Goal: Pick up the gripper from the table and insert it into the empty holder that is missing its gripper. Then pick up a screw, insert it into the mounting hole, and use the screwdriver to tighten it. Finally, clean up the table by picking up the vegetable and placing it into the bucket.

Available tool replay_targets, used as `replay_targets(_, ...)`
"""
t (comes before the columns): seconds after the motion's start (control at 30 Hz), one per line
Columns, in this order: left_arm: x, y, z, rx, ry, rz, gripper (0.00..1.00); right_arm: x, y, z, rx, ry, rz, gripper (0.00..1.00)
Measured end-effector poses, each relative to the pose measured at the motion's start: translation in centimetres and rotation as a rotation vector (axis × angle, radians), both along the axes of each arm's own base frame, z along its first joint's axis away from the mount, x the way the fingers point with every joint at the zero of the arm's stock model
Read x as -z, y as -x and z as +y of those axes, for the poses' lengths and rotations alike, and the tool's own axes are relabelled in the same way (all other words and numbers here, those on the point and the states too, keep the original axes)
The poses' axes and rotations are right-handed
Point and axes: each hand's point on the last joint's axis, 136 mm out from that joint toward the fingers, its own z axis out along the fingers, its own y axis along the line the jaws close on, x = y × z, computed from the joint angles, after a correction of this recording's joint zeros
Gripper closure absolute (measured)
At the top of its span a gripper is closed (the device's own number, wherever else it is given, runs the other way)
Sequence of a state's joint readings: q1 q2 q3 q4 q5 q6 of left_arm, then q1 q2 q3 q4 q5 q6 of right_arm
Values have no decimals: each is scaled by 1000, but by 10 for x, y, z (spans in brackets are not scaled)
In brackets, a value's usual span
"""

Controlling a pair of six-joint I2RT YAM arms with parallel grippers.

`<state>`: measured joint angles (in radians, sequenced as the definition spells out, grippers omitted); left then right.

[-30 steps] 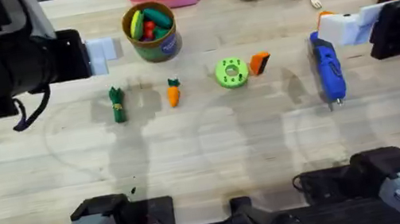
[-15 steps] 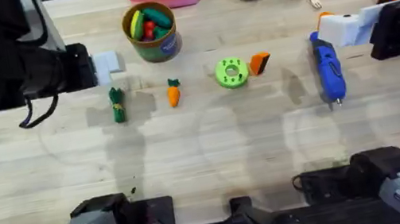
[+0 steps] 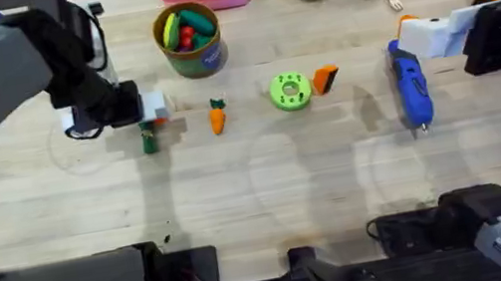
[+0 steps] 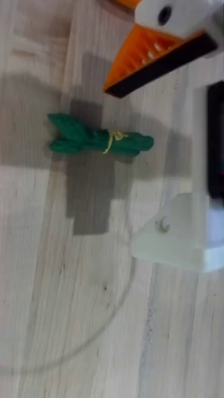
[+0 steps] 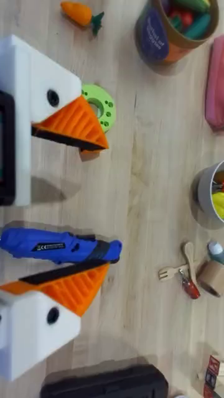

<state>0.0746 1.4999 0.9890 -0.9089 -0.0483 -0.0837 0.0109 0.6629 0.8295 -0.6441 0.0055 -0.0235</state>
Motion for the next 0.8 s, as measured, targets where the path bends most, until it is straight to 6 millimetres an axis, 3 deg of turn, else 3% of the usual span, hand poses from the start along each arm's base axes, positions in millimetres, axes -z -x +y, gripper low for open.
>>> replay_targets(0.33, 35, 6, -2, -2, 17, 125, 104, 0, 0, 0, 0, 0, 2, 7)
replay_targets(0.43, 36, 6, -3, -1, 25, 125, 130, 1, 0, 0, 0, 0, 3, 7)
replay_targets(0.8, 36, -1, -10, 6, 60, 99, 593, 1, 0, 0, 0, 0, 3, 8)
